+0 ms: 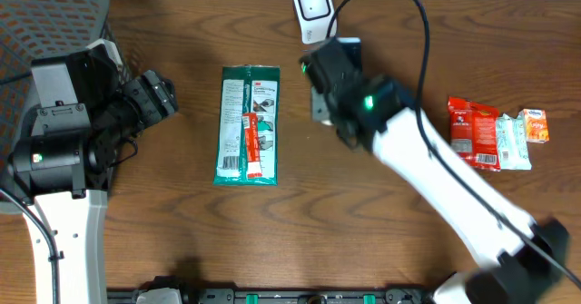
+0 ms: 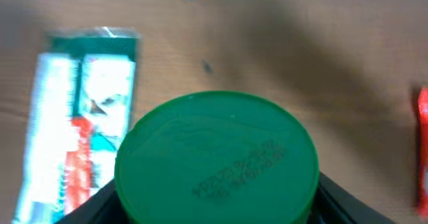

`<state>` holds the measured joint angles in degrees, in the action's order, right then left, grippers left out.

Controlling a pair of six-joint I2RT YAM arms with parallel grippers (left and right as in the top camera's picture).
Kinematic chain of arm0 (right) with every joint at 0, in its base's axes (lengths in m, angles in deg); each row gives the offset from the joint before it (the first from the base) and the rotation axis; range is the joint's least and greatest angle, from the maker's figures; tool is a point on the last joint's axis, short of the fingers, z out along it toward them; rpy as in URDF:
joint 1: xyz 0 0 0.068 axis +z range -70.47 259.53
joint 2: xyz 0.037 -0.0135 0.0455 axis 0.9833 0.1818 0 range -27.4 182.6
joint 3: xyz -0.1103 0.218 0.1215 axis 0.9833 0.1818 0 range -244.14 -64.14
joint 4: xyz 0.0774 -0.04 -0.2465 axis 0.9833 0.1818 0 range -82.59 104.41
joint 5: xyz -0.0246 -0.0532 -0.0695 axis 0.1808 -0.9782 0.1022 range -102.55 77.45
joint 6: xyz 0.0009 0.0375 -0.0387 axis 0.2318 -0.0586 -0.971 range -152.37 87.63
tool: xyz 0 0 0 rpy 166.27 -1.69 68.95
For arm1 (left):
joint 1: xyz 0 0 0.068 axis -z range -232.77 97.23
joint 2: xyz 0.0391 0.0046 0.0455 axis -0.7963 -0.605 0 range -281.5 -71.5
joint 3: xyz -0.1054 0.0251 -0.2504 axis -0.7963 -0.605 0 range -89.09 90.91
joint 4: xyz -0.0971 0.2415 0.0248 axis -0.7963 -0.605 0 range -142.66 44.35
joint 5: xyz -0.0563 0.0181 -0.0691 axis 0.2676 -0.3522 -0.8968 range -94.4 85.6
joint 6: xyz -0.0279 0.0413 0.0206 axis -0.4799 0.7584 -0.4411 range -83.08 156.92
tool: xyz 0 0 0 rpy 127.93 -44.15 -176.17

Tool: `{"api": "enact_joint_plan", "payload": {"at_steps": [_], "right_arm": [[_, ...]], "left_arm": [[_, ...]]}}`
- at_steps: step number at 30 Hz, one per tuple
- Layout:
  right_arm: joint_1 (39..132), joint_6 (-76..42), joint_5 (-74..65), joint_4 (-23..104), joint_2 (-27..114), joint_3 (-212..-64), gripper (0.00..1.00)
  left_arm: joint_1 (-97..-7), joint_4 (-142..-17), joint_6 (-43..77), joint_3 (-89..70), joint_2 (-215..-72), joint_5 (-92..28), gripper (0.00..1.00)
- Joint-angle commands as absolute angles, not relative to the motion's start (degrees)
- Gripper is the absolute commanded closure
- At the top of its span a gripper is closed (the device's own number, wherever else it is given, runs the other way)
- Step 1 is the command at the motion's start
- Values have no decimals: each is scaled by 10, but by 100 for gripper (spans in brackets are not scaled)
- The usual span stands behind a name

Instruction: Scan the item barcode

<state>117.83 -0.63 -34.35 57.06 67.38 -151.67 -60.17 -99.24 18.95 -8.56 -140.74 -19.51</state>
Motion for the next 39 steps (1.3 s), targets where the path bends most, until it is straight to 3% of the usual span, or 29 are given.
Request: {"api": "enact_joint_plan", "payload": {"at_steps": [1, 10, 16, 25, 34, 39], "right_arm": [[1200, 30, -450, 488, 603, -1399, 76], [1205, 29, -588, 143, 574, -1126, 76], [1172, 29, -602, -23, 604, -1052, 78], [1120, 27, -564, -109, 691, -1052, 76], [1114, 27, -550, -103, 704, -1052, 60], [1114, 27, -503, -68, 704, -1052, 56]], "left_arm": [[-605, -992, 193, -83, -1407, -197, 18], [-605, -992, 193, -83, -1407, -197, 18], [-605, -992, 193, -83, -1407, -197, 18], [-605, -992, 193, -83, -1407, -197, 18], [-605, -992, 193, -83, -1407, -197, 17], [-605, -992, 193, -83, -1407, -197, 18]]}}
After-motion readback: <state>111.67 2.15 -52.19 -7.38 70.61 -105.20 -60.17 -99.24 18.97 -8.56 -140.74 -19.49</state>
